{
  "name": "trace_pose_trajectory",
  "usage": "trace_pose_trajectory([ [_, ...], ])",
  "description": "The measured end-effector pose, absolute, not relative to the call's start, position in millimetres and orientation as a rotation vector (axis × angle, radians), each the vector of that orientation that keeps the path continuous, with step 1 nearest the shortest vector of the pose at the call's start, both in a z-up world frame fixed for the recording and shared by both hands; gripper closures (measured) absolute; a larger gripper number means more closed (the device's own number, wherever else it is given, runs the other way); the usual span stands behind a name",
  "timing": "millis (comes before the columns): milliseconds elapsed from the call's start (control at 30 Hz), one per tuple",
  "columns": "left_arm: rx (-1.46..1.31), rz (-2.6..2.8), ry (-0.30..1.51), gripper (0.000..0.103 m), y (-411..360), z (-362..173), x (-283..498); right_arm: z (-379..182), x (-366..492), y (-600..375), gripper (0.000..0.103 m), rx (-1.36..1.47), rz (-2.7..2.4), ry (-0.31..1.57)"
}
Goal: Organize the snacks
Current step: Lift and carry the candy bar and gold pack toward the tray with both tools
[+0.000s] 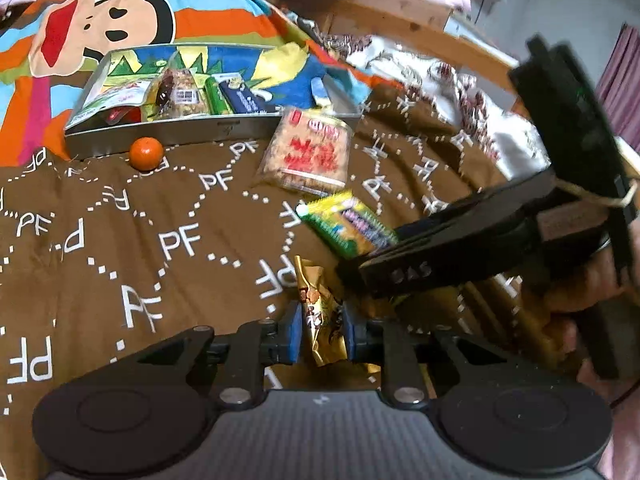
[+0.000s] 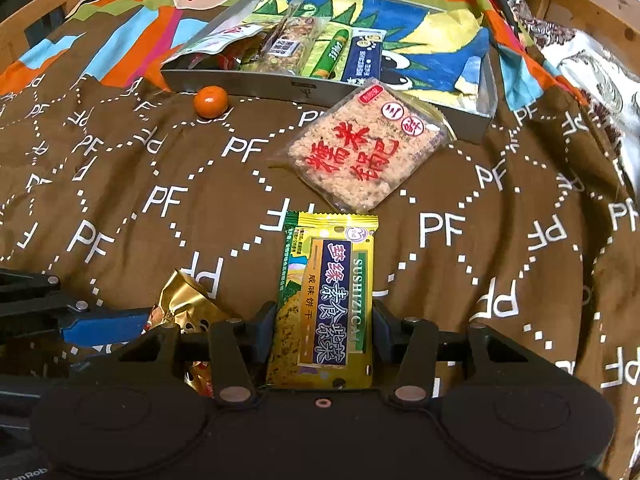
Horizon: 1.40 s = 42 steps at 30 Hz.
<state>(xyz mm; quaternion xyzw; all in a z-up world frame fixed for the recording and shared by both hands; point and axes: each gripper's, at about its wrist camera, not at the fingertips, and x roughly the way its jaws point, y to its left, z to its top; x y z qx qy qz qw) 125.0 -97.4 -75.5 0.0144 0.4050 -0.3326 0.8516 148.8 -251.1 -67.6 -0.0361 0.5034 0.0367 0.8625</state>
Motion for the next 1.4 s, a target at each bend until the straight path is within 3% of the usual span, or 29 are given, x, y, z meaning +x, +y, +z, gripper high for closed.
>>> trace_pose_trajectory([
  [200, 0.066, -0.651, 0.758, 0.088, -95, -62, 116, -50, 143, -258, 0.052, -0.071, 0.053, 0.969],
  [1133, 0.004, -0.467, 0.565, 0.089, -76, -33, 122, -24, 142, -265, 0.052, -0.017, 0.021, 0.784],
  [1400, -0.121, -0.451, 0.543, 0.089, -70, -14, 143, -12, 145, -263, 0.052, -0.017, 0.033, 0.718],
])
